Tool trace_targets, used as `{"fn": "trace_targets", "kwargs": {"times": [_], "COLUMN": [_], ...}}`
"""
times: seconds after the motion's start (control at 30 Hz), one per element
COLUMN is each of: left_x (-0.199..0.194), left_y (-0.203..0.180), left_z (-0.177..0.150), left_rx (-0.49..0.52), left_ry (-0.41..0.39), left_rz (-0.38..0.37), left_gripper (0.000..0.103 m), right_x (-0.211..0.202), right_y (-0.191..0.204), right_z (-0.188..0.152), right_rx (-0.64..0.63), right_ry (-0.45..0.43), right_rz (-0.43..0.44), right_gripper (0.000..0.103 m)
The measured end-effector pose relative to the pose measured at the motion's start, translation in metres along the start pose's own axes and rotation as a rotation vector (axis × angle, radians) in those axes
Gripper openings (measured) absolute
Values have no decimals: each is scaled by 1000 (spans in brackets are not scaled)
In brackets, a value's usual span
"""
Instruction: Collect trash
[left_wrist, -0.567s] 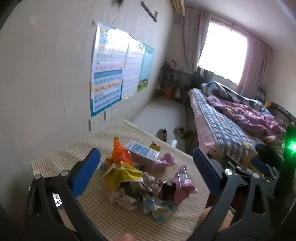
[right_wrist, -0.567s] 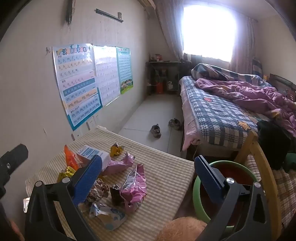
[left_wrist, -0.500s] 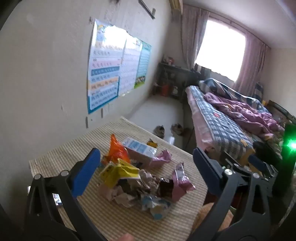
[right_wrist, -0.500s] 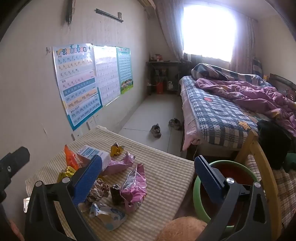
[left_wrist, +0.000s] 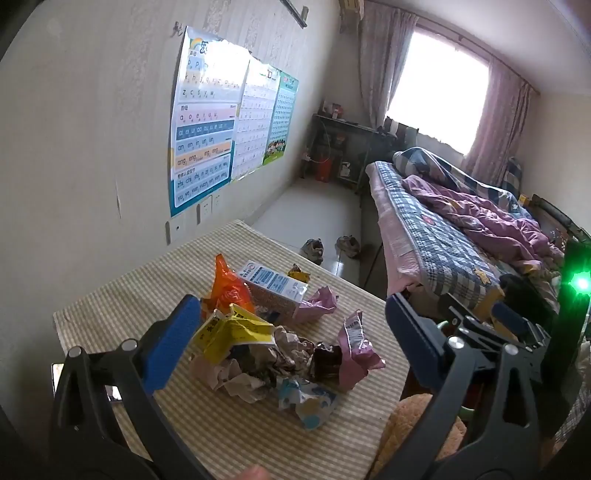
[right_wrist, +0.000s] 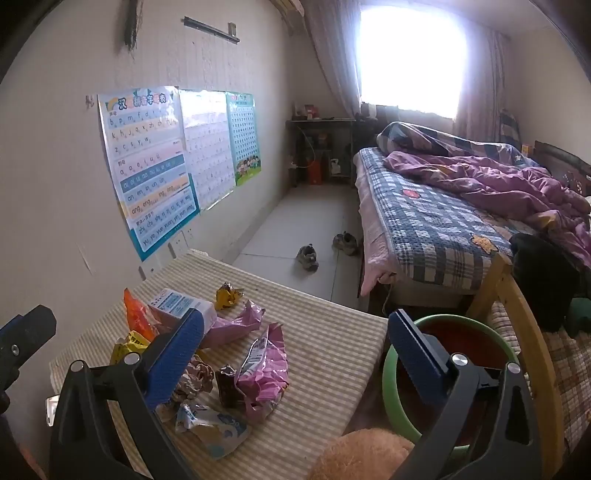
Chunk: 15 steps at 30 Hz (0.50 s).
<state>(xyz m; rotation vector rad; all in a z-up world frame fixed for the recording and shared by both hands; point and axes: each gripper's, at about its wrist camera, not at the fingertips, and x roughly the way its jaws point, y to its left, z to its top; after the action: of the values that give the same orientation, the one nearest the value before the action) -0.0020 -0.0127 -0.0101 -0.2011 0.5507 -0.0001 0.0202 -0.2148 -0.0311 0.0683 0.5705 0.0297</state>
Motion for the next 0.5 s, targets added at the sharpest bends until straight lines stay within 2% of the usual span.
{"fn": "trace_targets", "kwargs": {"times": [0.5], "left_x": [-2], "left_y": [6], "left_z": [-2], "left_rx": [-1], "left_ry": [13], "left_rz": [-12], "left_gripper": [98], "right_x": [0], "right_y": [-2], "right_z": [2], "right_rx": [3], "right_ry": [5], "right_rz": [-6], "right_gripper": [96]}}
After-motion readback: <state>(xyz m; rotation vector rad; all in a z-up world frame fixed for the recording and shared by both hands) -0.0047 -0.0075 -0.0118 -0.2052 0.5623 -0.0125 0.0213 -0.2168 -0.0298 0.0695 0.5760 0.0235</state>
